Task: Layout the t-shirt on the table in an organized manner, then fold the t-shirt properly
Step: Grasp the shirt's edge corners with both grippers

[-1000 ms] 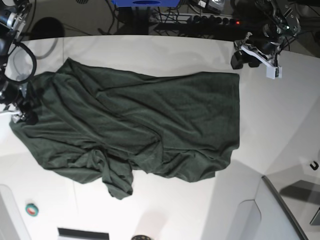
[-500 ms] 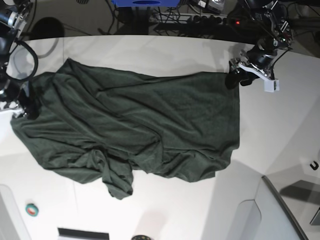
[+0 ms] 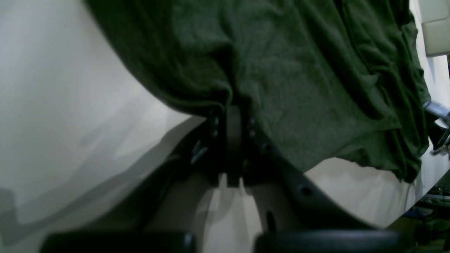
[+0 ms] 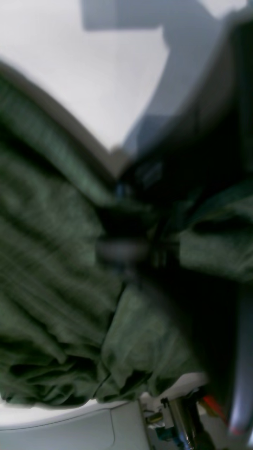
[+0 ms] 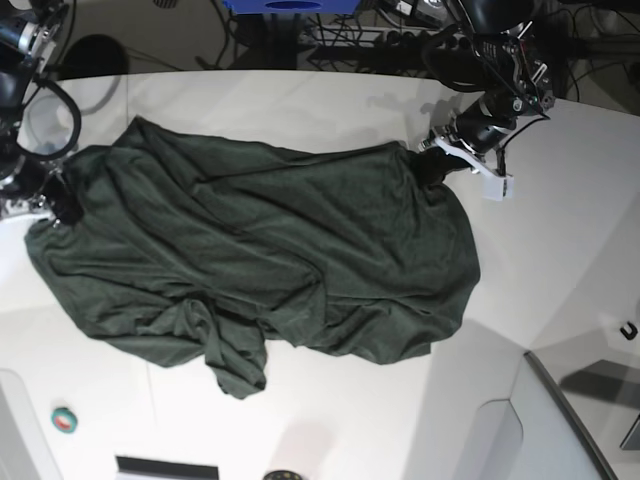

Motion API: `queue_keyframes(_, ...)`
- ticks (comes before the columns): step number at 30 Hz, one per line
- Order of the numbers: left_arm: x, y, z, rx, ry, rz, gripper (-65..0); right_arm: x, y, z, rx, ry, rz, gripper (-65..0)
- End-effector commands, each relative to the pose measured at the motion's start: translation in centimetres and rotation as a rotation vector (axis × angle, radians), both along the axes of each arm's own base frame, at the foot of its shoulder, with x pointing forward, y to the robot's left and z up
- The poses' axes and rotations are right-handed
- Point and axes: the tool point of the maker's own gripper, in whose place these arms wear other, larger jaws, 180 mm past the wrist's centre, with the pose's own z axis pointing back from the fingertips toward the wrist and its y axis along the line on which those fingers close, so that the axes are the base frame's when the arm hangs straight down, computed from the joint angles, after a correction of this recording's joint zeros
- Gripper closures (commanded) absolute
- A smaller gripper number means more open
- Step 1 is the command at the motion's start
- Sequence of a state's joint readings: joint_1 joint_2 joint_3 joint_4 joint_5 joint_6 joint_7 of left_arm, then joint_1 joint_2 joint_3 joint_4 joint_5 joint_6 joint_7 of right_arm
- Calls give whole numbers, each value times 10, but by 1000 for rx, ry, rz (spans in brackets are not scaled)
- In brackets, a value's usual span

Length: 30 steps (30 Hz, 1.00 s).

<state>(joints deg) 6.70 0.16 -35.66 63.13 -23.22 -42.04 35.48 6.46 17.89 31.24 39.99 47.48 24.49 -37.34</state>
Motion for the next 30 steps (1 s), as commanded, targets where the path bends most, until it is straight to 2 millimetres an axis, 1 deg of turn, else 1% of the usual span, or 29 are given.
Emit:
queue_keyframes(1,-20,13,-13,86,109,-49,0,-5,-6,-3,-22,48,17,0)
queue_keyframes(3,-17,21,-2,128,80,-59,0,-6,-7,-2,-20,53,18,-17)
queue_keyframes(4,-16,26,4,154,64,-61,0,-8,-6,-2,-14,61,27,-8)
queue_keyframes(6,-13,34,20,205,26,-72,0,-12,-10,1,-7,87,52,0)
queue_keyframes(9,-16,50,40,299,36,-134,0,-17,-14,3,14,108,57,0)
queue_keyframes(11,-15,58,50,348,49,-160,0,-16,-20,11,13,95,47,0)
queue_keyframes(12,-14,62,55,367,49,-169,0,-20,-23,15,-1,95,57,0)
queue_keyframes(15,-14,66,58,392,57,-181,0,-20,-28,27,-51,81,88,0)
queue_keyframes(18,-15,65,58,394,59,-192,0,-23,-26,25,-52,85,89,-5)
queue_keyframes(19,-17,64,56,392,64,-192,0,-25,-26,23,-44,92,85,-26)
queue_keyframes(20,-21,63,54,389,73,-194,0,-26,-26,21,-38,97,82,-69)
queue_keyframes(22,-23,62,53,387,76,-194,0,-28,-26,21,-36,100,79,-218)
queue_keyframes(23,-24,62,53,387,78,-194,0,-33,-27,18,-37,107,75,-291)
queue_keyframes(24,-24,62,53,387,78,-194,0,-35,-28,18,-42,108,75,-332)
queue_keyframes(25,-24,62,52,386,79,-195,0,-38,-30,17,-41,111,69,-342)
queue_keyframes(27,-31,62,50,385,93,-197,0,-45,-36,17,-38,117,51,-335)
queue_keyframes(30,-31,62,50,388,92,-198,0,-72,-42,9,-39,160,31,-333)
